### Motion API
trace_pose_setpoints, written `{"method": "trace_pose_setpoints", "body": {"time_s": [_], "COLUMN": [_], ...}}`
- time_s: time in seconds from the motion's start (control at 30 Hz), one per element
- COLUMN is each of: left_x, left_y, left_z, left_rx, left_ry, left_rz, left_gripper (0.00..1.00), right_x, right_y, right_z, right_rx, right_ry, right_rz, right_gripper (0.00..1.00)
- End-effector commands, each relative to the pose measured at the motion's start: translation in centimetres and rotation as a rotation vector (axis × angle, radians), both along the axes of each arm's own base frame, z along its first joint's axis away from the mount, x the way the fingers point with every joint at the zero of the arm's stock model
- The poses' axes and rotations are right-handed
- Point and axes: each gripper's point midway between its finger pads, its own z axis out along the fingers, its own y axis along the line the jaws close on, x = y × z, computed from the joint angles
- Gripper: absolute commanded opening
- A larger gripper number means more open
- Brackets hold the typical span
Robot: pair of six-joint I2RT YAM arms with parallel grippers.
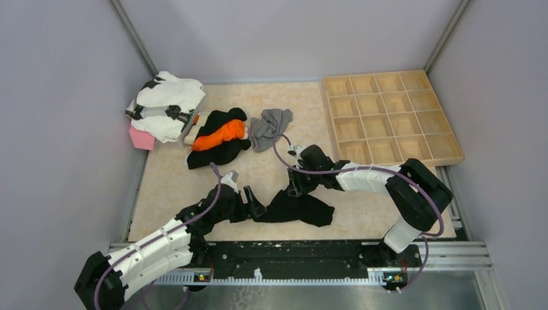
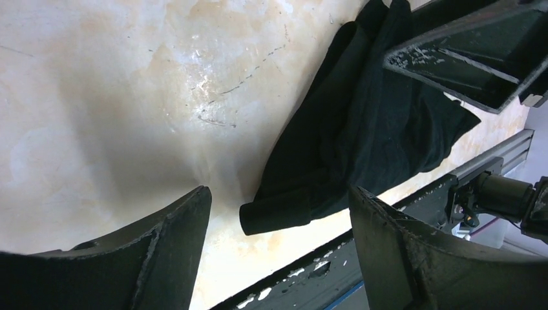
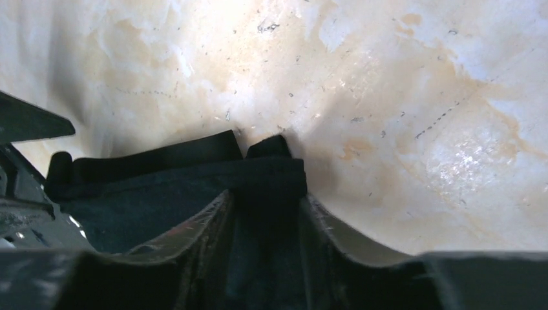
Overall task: Roll the underwear
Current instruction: Flatten out the underwear at the center of the board.
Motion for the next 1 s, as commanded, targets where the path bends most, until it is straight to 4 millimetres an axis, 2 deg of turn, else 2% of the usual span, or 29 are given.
{"method": "trace_pose_setpoints", "body": {"time_s": [0.0,0.07,0.13,0.17,0.23,0.33,0.37,0.43,0.53,0.6,0.67,0.73,0.87,0.97], "left_x": [0.2,0.4,1.4,2.1,3.6,5.9,6.8,8.2,9.5,9.9,10.0,9.9,9.1,8.4], "left_y": [-0.8,-0.7,-0.3,0.0,0.5,1.2,1.2,1.8,2.4,2.7,3.1,3.4,3.8,4.3], "left_z": [0.5,0.6,1.0,1.5,3.2,6.5,8.4,10.4,12.9,13.9,14.4,14.2,12.7,11.4], "left_rx": [-0.047,-0.051,-0.056,-0.054,-0.052,-0.023,-0.022,0.015,0.042,0.049,0.055,0.062,0.066,0.076], "left_ry": [-0.015,-0.02,-0.034,-0.062,-0.121,-0.212,-0.246,-0.289,-0.341,-0.369,-0.383,-0.382,-0.355,-0.328], "left_rz": [-0.005,0.009,0.081,0.119,0.178,0.242,0.259,0.299,0.326,0.335,0.345,0.351,0.351,0.357], "left_gripper": [0.83,0.83,0.82,0.82,0.83,0.87,0.89,0.9,0.91,0.91,0.91,0.91,0.91,0.91], "right_x": [1.1,1.5,2.5,3.1,4.5,7.3,8.0,9.1,9.2,8.3,6.7,4.6,-1.8,-6.3], "right_y": [1.0,0.9,0.8,0.6,0.0,-1.3,-1.8,-2.9,-4.1,-4.4,-4.4,-4.4,-3.4,-4.4], "right_z": [1.2,2.4,4.6,5.9,8.8,14.9,17.1,21.3,26.4,28.1,27.8,26.1,17.7,11.9], "right_rx": [0.048,0.068,0.098,0.107,0.108,0.088,0.085,0.08,0.1,0.132,0.171,0.189,0.144,0.105], "right_ry": [-0.058,-0.1,-0.173,-0.214,-0.305,-0.463,-0.519,-0.627,-0.733,-0.749,-0.717,-0.67,-0.496,-0.347], "right_rz": [0.008,-0.01,-0.04,-0.062,-0.106,-0.185,-0.21,-0.259,-0.281,-0.259,-0.228,-0.202,-0.105,-0.132], "right_gripper": [0.31,0.17,0.02,0.0,0.0,0.0,0.0,0.0,0.0,0.0,0.0,0.0,0.0,0.0]}}
